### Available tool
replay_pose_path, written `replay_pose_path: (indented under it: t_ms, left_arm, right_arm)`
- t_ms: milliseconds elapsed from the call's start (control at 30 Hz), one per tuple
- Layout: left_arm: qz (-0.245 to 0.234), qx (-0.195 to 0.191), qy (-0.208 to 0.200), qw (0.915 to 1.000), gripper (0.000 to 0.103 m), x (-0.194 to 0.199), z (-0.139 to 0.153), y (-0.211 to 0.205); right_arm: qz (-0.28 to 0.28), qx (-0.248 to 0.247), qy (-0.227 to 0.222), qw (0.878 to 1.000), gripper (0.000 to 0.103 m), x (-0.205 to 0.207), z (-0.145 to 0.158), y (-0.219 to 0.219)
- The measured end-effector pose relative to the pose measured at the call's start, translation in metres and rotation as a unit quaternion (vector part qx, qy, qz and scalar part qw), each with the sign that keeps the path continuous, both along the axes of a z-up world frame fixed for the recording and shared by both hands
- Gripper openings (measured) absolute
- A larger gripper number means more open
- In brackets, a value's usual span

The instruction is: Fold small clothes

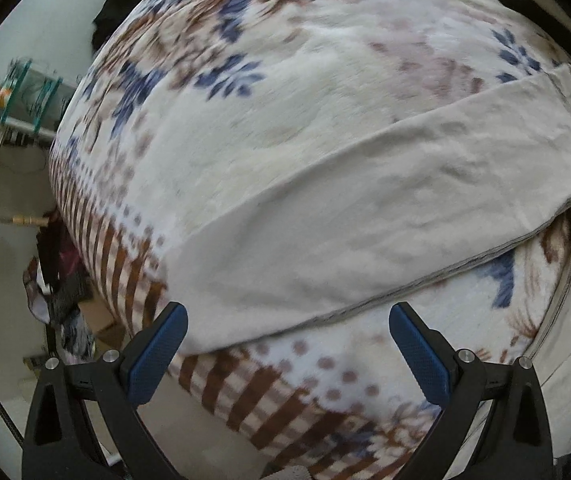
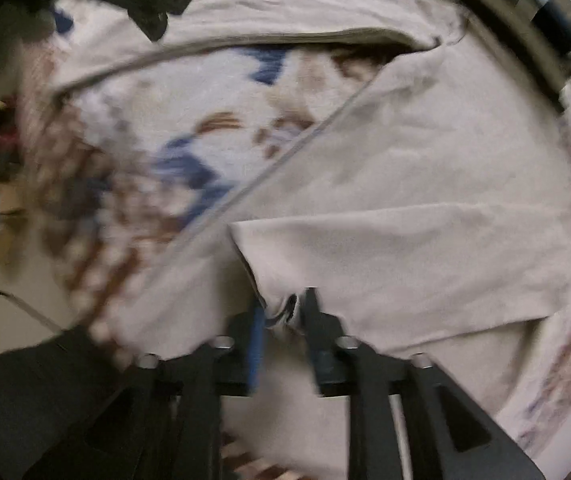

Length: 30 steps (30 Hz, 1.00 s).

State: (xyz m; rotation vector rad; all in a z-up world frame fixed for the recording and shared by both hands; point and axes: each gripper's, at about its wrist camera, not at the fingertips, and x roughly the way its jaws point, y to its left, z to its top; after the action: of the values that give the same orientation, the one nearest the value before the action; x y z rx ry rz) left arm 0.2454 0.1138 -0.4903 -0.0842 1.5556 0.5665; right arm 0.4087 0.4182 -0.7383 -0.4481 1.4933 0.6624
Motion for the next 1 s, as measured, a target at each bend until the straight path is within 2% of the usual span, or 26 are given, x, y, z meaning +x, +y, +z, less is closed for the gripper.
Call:
replay_pose_path:
  t_ms: [67, 133, 200, 267, 333, 367, 433, 467, 500, 533, 567, 600, 633, 667, 700, 733, 767, 833, 900, 933, 967, 1000]
  left_arm:
    - [0.017, -0.002, 0.006, 0.9998, 0.103, -0.011, -0.001, 0.009]
    - [0.025, -0.008, 0.011, 0.9996, 0.103, -0.021, -0.005, 0.014]
    - [0.043, -0.026, 0.020, 0.9985, 0.103, -0.033, -0.013, 0.024]
    - [0.072, -0.053, 0.028, 0.9956, 0.103, -0.044, -0.021, 0.034]
    - [0.111, -0.096, 0.019, 0.9890, 0.103, -0.054, -0.028, 0.047]
    - [0.138, -0.124, 0.006, 0.9827, 0.103, -0.058, -0.031, 0.055]
    - [0.204, -0.221, -0.046, 0.9525, 0.102, -0.067, -0.040, 0.075]
    - [0.226, -0.248, -0.062, 0.9400, 0.095, -0.070, -0.044, 0.081]
    - [0.260, -0.281, -0.087, 0.9197, 0.092, -0.074, -0.049, 0.091]
    - [0.279, -0.290, -0.099, 0.9102, 0.091, -0.077, -0.051, 0.098]
    - [0.314, -0.300, -0.121, 0.8927, 0.091, -0.082, -0.056, 0.108]
    - [0.339, -0.305, -0.135, 0.8796, 0.090, -0.086, -0.059, 0.116]
    - [0.370, -0.307, -0.148, 0.8640, 0.085, -0.091, -0.064, 0.123]
    - [0.405, -0.306, -0.161, 0.8461, 0.075, -0.096, -0.069, 0.131]
    - [0.428, -0.297, -0.169, 0.8368, 0.066, -0.100, -0.071, 0.136]
    - [0.436, -0.283, -0.168, 0.8373, 0.043, -0.101, -0.071, 0.138]
    - [0.433, -0.265, -0.163, 0.8456, 0.023, -0.100, -0.069, 0.140]
    - [0.402, -0.231, -0.171, 0.8690, 0.006, -0.094, -0.056, 0.138]
    - [0.343, -0.204, -0.195, 0.8960, 0.003, -0.081, -0.033, 0.129]
    - [0.312, -0.189, -0.204, 0.9085, 0.003, -0.074, -0.023, 0.128]
    - [0.260, -0.163, -0.220, 0.9260, 0.003, -0.061, -0.003, 0.119]
    - [0.219, -0.147, -0.233, 0.9360, 0.003, -0.051, 0.011, 0.112]
  right_arm:
    - [-0.016, 0.035, 0.037, 0.999, 0.055, -0.001, 0.012, -0.007]
    - [-0.067, 0.066, 0.080, 0.992, 0.055, 0.000, 0.022, -0.021]
    - [-0.144, 0.099, 0.107, 0.979, 0.055, 0.010, 0.026, -0.040]
    - [-0.183, 0.077, 0.107, 0.974, 0.055, 0.020, 0.019, -0.045]
    - [-0.181, 0.027, 0.088, 0.979, 0.055, 0.014, 0.000, -0.044]
    - [-0.170, 0.004, 0.086, 0.982, 0.055, 0.023, -0.006, -0.039]
    - [-0.154, -0.047, 0.108, 0.981, 0.055, 0.009, -0.032, -0.033]
    - [-0.165, -0.053, 0.128, 0.976, 0.055, 0.003, -0.038, -0.036]
    - [-0.201, -0.043, 0.157, 0.966, 0.055, -0.004, -0.042, -0.046]
    - [-0.234, -0.029, 0.173, 0.956, 0.055, -0.008, -0.042, -0.055]
    - [-0.270, -0.013, 0.187, 0.944, 0.055, -0.013, -0.040, -0.069]
    - [-0.307, -0.005, 0.194, 0.932, 0.055, -0.019, -0.038, -0.086]
    - [-0.329, -0.004, 0.191, 0.925, 0.055, -0.021, -0.035, -0.097]
    - [-0.352, -0.006, 0.180, 0.919, 0.055, -0.025, -0.031, -0.110]
    - [-0.375, -0.010, 0.166, 0.912, 0.055, -0.030, -0.026, -0.126]
    - [-0.394, -0.013, 0.155, 0.906, 0.055, -0.035, -0.022, -0.139]
    - [-0.410, -0.014, 0.150, 0.899, 0.055, -0.041, -0.020, -0.149]
    - [-0.455, -0.013, 0.149, 0.878, 0.055, -0.057, -0.019, -0.174]
    - [-0.471, -0.022, 0.145, 0.870, 0.055, -0.054, -0.016, -0.183]
    - [-0.471, -0.035, 0.136, 0.871, 0.055, -0.064, -0.014, -0.187]
    - [-0.468, -0.041, 0.131, 0.873, 0.058, -0.059, -0.011, -0.199]
    - [-0.468, -0.037, 0.128, 0.874, 0.061, -0.064, -0.010, -0.203]
